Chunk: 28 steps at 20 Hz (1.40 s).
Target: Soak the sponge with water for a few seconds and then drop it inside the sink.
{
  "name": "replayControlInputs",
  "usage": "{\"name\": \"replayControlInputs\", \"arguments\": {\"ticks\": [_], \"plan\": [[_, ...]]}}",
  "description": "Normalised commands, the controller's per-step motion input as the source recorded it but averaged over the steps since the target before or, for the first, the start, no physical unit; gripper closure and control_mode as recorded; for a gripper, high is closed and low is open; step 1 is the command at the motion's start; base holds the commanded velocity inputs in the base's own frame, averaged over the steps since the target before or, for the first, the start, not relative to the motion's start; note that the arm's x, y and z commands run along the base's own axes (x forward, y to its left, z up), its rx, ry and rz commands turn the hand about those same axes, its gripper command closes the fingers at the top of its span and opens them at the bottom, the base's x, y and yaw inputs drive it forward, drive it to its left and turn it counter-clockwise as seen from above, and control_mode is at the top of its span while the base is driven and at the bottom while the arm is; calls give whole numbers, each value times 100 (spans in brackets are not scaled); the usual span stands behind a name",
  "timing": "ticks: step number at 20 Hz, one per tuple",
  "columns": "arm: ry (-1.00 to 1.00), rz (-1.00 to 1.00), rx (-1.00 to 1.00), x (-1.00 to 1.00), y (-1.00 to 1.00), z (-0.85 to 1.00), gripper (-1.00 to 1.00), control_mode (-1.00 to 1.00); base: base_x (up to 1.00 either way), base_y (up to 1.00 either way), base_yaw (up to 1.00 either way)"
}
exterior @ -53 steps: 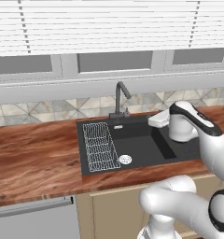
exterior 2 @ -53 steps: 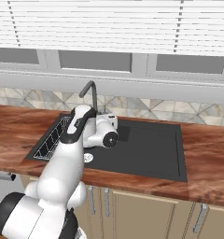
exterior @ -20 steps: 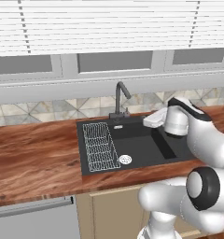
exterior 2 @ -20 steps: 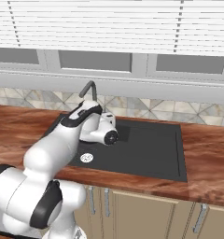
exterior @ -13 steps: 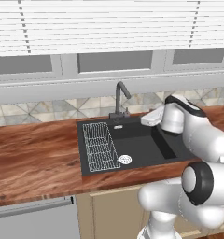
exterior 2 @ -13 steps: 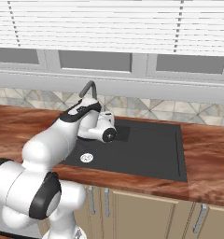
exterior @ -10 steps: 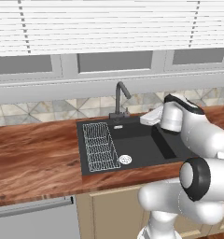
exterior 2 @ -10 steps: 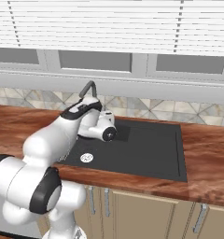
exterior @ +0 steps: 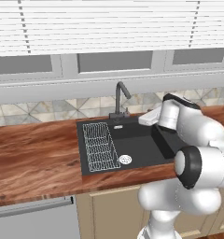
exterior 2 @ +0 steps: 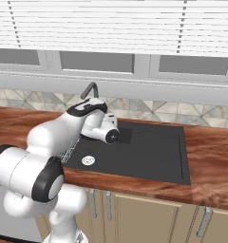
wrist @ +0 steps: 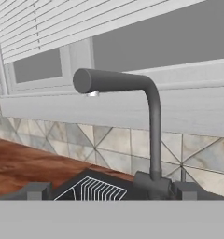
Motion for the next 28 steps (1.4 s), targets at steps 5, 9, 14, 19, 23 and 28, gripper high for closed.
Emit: {"name": "replayControlInputs", "arguments": {"ticks": [5,9,14,19,23,28], "plan": [[0,0,0,11,0,-6,-100,-100,0,0,0],[0,0,0,16,0,-5,-100,-100,0,0,0],[0,0,0,20,0,-11,-100,-100,0,0,0],[0,0,0,19,0,-14,-100,-100,0,0,0],[0,0,0,19,0,-14,-100,-100,0,0,0],[0,0,0,21,0,-6,-100,-100,0,0,0]]}}
